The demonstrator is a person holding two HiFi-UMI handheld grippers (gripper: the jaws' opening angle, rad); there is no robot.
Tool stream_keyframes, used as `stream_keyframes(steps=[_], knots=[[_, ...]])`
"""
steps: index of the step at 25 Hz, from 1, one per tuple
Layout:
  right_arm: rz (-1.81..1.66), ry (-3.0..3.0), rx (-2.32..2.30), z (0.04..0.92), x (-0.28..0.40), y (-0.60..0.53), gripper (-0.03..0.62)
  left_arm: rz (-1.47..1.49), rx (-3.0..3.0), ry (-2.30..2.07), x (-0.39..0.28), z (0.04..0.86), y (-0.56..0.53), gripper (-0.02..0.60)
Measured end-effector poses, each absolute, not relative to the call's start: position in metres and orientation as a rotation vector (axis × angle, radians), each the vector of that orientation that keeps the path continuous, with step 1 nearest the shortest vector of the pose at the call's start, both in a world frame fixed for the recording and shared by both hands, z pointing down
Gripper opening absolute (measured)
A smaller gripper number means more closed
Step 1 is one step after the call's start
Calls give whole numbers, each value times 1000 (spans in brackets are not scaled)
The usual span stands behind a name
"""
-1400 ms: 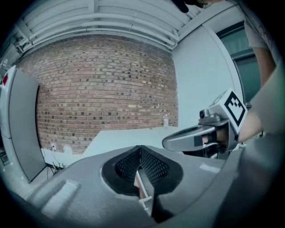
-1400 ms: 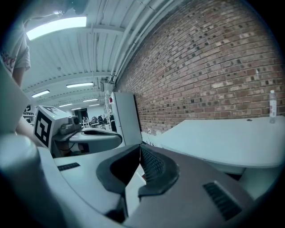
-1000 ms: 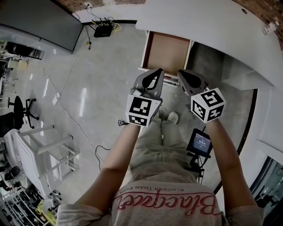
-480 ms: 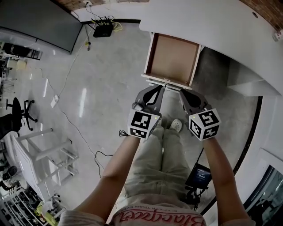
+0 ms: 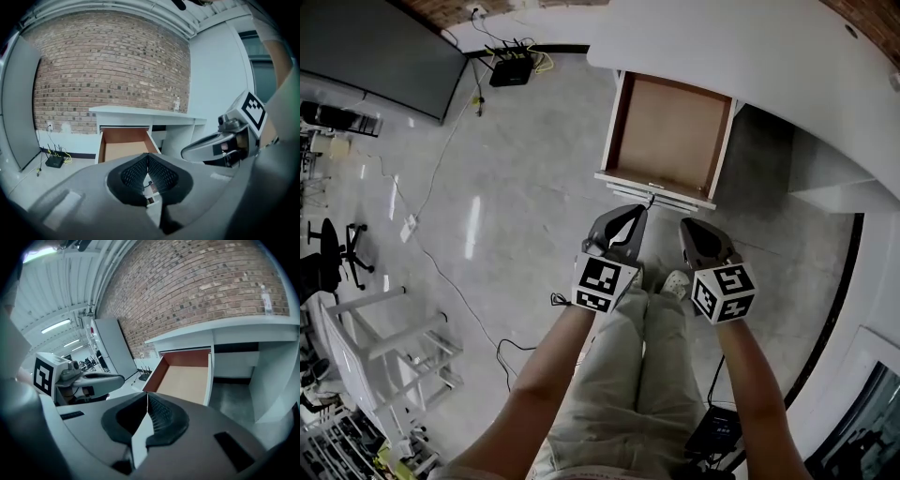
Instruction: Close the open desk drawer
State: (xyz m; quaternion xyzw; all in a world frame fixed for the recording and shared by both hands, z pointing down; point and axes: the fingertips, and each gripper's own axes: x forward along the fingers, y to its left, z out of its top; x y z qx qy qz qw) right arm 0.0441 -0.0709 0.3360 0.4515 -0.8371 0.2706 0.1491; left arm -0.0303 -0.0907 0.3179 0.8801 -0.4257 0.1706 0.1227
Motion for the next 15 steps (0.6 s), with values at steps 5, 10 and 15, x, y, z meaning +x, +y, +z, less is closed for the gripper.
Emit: stream_keyframes(steps=[5, 10, 15], knots=[[815, -2371, 1334, 377, 41, -74, 12, 534, 2516, -1249, -39, 363, -97, 6], [871, -2309, 1411, 417, 50, -86, 12, 532, 2473, -1242, -41, 403, -108, 6], [986, -2265, 1434, 456, 44, -93, 12, 563, 2443, -1235, -45, 436, -122, 6]])
